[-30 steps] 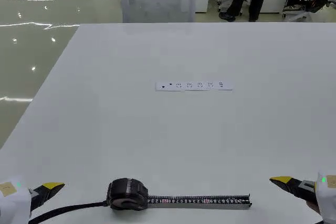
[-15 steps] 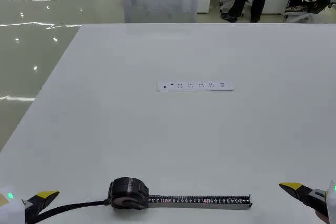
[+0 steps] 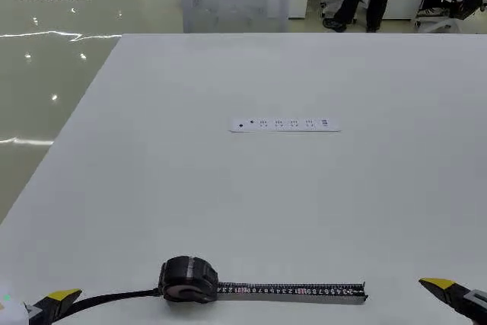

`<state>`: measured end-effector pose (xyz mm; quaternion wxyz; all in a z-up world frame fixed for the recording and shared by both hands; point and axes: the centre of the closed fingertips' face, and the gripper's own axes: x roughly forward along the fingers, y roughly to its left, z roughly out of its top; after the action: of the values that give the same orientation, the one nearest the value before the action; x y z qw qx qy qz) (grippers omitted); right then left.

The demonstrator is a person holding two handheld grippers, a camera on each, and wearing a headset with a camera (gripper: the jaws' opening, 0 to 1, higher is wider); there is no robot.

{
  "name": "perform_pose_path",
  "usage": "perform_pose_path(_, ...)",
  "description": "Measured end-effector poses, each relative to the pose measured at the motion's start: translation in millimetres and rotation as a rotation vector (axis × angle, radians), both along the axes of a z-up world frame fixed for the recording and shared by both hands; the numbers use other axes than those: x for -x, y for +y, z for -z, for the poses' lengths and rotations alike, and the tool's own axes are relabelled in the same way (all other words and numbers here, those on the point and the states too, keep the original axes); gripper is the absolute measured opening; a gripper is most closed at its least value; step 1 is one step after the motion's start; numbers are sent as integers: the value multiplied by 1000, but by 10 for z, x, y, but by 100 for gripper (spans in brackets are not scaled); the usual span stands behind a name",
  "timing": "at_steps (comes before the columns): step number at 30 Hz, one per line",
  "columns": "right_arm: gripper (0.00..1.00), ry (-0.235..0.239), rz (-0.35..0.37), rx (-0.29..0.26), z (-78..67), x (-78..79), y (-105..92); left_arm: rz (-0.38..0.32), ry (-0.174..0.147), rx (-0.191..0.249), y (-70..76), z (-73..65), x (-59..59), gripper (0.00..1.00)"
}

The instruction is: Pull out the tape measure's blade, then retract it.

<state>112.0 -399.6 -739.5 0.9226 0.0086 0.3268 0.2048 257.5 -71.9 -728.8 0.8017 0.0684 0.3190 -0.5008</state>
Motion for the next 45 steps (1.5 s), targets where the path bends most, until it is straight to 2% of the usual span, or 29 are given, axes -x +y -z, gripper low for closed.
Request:
perform_pose_path(7,100,14,-5,-5,28,37,29,-1,7,-4,3,9,12,99)
perform_pose_path(26,100,11,-11,0,22,27,26,-3,7,-6,-11,9,20,98)
perform_pose_path(33,100,11,-13,2,23,18,35,-15,6,-4,-67,-8,-12,98)
perform_pose_path(38,100,7,-14,5,31,6,25,-17,27,9,-157,-25,12,98)
perform_pose_path(45,100,6,-17,4,23,5,14,-18,30,16,-265,-52,-13,98)
